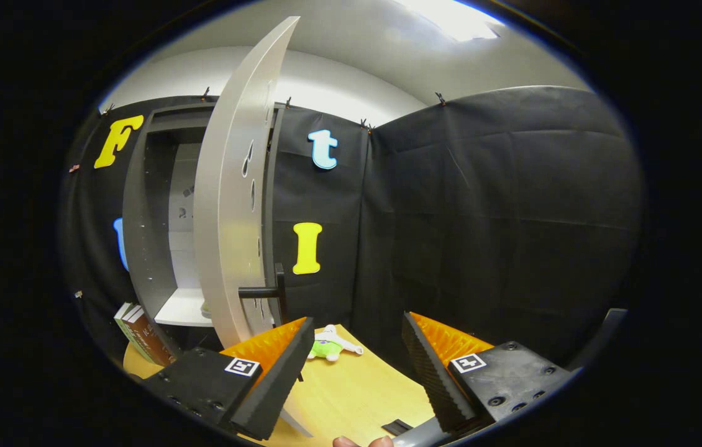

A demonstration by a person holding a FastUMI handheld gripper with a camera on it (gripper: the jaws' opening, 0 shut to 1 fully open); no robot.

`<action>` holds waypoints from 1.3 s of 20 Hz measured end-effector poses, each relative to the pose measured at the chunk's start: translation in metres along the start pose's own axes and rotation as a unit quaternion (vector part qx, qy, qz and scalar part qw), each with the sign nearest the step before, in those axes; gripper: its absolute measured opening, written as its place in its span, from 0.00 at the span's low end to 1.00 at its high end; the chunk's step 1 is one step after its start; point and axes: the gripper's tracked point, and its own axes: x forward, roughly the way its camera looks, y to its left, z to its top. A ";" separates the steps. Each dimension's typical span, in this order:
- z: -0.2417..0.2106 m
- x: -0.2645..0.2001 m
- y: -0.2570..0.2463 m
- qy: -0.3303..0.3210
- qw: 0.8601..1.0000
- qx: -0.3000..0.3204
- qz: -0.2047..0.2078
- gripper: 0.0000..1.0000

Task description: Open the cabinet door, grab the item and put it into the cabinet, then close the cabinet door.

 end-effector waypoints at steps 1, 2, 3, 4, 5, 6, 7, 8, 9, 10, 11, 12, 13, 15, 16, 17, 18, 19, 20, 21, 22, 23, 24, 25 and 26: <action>0.000 -0.003 0.005 0.001 1.000 0.001 0.003 0.96; -0.001 -0.004 0.009 0.002 1.000 0.004 0.006 0.96; -0.001 -0.007 0.014 0.003 1.000 0.006 0.011 0.96; -0.002 -0.009 0.020 0.004 1.000 0.009 0.017 0.96; -0.003 -0.012 0.027 0.006 1.000 0.011 0.023 0.96; -0.003 -0.014 0.035 0.006 0.999 0.011 0.030 0.96; -0.003 -0.016 0.044 0.007 0.999 0.010 0.038 0.96; -0.003 -0.019 0.053 0.007 0.999 0.011 0.048 0.96; -0.004 -0.021 0.064 0.010 0.998 0.014 0.061 0.96; -0.005 -0.026 0.077 0.012 0.997 0.018 0.075 0.96; -0.006 -0.029 0.093 0.017 0.995 0.023 0.092 0.96; -0.007 -0.030 0.108 0.020 0.994 0.026 0.107 0.96; -0.006 -0.031 0.123 0.021 0.992 0.027 0.123 0.96; -0.001 -0.032 0.153 0.012 0.988 0.029 0.154 0.97; 0.000 -0.031 0.167 0.010 0.985 0.029 0.167 0.97; -0.001 -0.031 0.180 0.014 0.983 0.027 0.179 0.97; -0.001 -0.031 0.193 0.017 0.981 0.025 0.191 0.97; 0.001 -0.033 0.204 0.016 0.979 0.024 0.200 0.97; 0.002 -0.032 0.213 0.017 0.978 0.023 0.207 0.97; 0.001 -0.033 0.220 0.020 0.977 0.021 0.212 0.97; -0.004 -0.035 0.224 0.024 0.976 0.021 0.216 0.97; -0.004 -0.037 0.229 0.025 0.975 0.022 0.222 0.97; -0.005 -0.039 0.232 0.026 0.974 0.023 0.223 0.96; -0.006 -0.040 0.232 0.026 0.973 0.024 0.226 0.96; -0.006 -0.038 0.232 0.026 0.973 0.022 0.228 0.96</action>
